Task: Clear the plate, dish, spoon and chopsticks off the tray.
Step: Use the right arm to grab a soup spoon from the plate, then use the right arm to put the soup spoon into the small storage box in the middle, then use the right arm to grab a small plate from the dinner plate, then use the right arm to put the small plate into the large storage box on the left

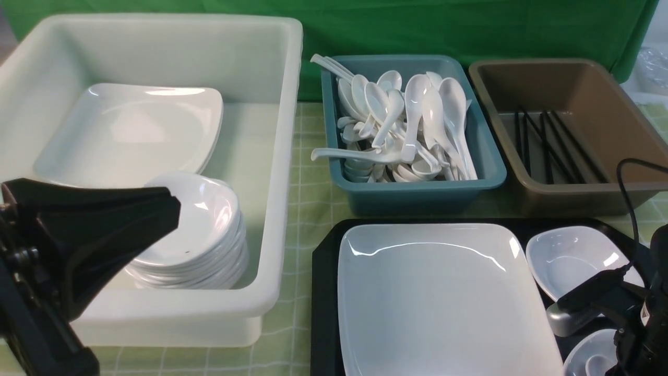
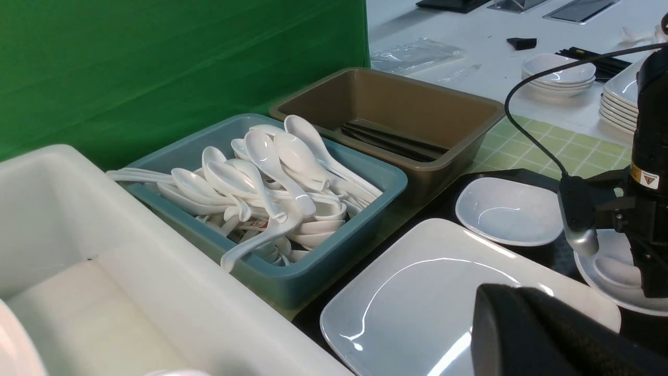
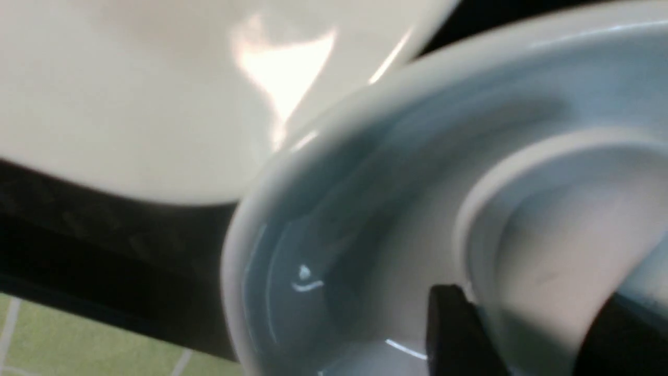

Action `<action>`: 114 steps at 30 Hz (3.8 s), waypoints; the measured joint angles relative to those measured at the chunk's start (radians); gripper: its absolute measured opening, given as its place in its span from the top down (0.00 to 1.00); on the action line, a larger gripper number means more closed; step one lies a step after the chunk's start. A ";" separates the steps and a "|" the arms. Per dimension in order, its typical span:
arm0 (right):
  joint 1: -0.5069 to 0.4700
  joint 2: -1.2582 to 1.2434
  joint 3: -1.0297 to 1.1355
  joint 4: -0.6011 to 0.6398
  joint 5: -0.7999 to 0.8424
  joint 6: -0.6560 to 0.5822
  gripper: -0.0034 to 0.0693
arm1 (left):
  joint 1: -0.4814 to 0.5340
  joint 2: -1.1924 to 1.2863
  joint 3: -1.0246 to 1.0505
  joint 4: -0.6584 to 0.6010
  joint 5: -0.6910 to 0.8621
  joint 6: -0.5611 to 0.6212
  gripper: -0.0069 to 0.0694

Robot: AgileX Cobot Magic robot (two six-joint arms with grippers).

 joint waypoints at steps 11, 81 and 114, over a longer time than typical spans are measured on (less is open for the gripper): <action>0.000 -0.141 -0.255 0.223 0.025 -0.001 0.56 | 0.000 0.000 0.000 0.000 -0.024 0.000 0.90; 0.220 -0.148 0.146 -0.025 -0.159 0.220 0.52 | 0.000 0.000 0.000 0.023 -0.022 0.000 0.90; 0.768 -0.116 -0.739 -0.031 -0.071 0.194 0.88 | -0.001 -0.178 -0.182 0.641 0.279 -0.573 0.90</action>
